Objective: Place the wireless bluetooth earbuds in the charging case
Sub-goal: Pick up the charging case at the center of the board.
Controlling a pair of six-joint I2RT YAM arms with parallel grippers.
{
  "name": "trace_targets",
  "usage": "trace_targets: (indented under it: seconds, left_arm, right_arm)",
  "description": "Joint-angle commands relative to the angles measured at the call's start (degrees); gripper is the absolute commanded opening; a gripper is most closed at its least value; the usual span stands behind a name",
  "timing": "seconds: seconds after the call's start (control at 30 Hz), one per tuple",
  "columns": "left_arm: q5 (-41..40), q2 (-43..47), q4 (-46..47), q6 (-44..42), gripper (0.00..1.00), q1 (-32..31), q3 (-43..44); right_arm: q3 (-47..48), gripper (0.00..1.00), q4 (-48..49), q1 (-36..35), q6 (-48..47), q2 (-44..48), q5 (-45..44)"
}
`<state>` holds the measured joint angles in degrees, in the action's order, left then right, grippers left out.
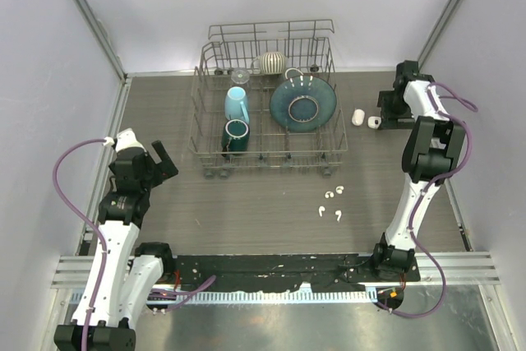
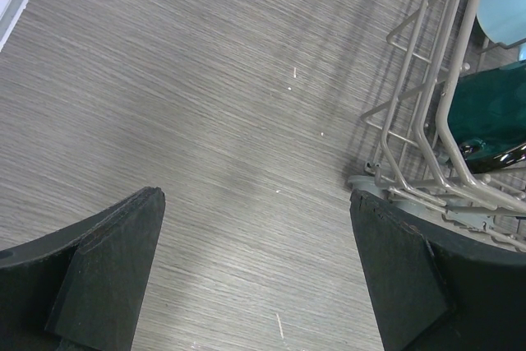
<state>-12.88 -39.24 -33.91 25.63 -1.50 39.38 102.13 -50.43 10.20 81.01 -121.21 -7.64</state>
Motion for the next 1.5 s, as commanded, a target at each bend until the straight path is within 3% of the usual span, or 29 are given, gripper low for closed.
trace_targets:
  seconds: [0.0,0.4,1.2,1.47]
  left_arm:
    - [-0.65,0.48,0.69,0.74,1.00,-0.08,1.41]
    - [-0.21,-0.22,1.13,0.83,1.00,-0.08,1.23]
    - [-1.09,-0.92,0.78,0.92,1.00,-0.08,1.49]
    - [-1.00,-1.19,0.86,0.92,1.00,-0.08,1.58]
  right_arm:
    - [3.25,0.85,-3.71,0.09,3.36,-1.22,-1.94]
    - [7.03,0.79,-4.15,0.70,3.71,-7.11,-2.20]
    - [9.32,0.77,-4.32,1.76,3.27,-11.94,0.96]
    - [8.53,0.67,-4.15,1.76,3.45,-12.47,1.92]
